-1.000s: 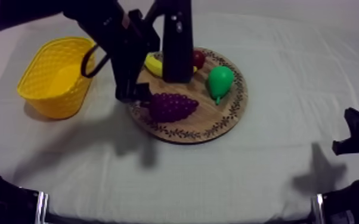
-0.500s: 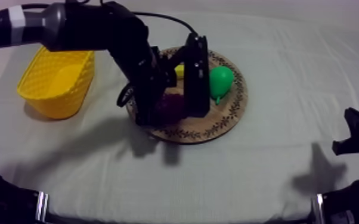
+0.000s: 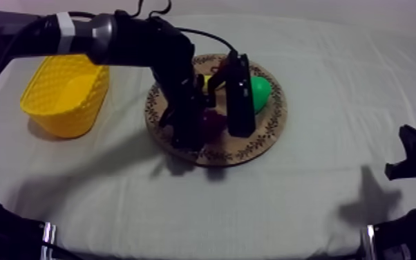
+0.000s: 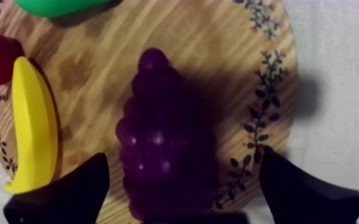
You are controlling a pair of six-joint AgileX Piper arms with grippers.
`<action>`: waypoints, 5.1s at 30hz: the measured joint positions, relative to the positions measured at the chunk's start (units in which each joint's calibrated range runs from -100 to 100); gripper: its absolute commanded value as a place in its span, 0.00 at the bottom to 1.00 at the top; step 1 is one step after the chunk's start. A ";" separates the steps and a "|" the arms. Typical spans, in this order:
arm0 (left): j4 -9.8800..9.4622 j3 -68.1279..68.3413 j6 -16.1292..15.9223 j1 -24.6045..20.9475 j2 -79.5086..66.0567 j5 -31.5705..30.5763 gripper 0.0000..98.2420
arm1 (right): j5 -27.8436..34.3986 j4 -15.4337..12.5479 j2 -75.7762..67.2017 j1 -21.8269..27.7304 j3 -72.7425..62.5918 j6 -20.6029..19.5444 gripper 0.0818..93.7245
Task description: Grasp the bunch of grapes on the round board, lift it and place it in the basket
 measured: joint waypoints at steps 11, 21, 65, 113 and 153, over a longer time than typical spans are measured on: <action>0.00 -7.02 1.12 -0.43 5.71 5.79 0.98 | 0.00 0.00 0.00 0.00 0.00 -0.03 0.00; 0.53 -9.71 1.91 -0.58 7.76 8.16 0.92 | 0.00 0.00 0.00 0.00 0.00 -0.03 0.00; 0.00 2.46 5.60 1.03 -8.49 6.62 0.45 | 0.00 0.00 0.00 0.00 0.00 -0.03 0.00; 0.00 24.44 8.93 -15.20 -55.31 12.16 0.47 | 0.03 0.00 0.00 0.00 0.00 -0.03 0.00; 3.41 11.06 10.36 -31.87 -14.16 -0.53 0.51 | 0.01 0.00 0.00 0.00 0.00 -0.03 0.00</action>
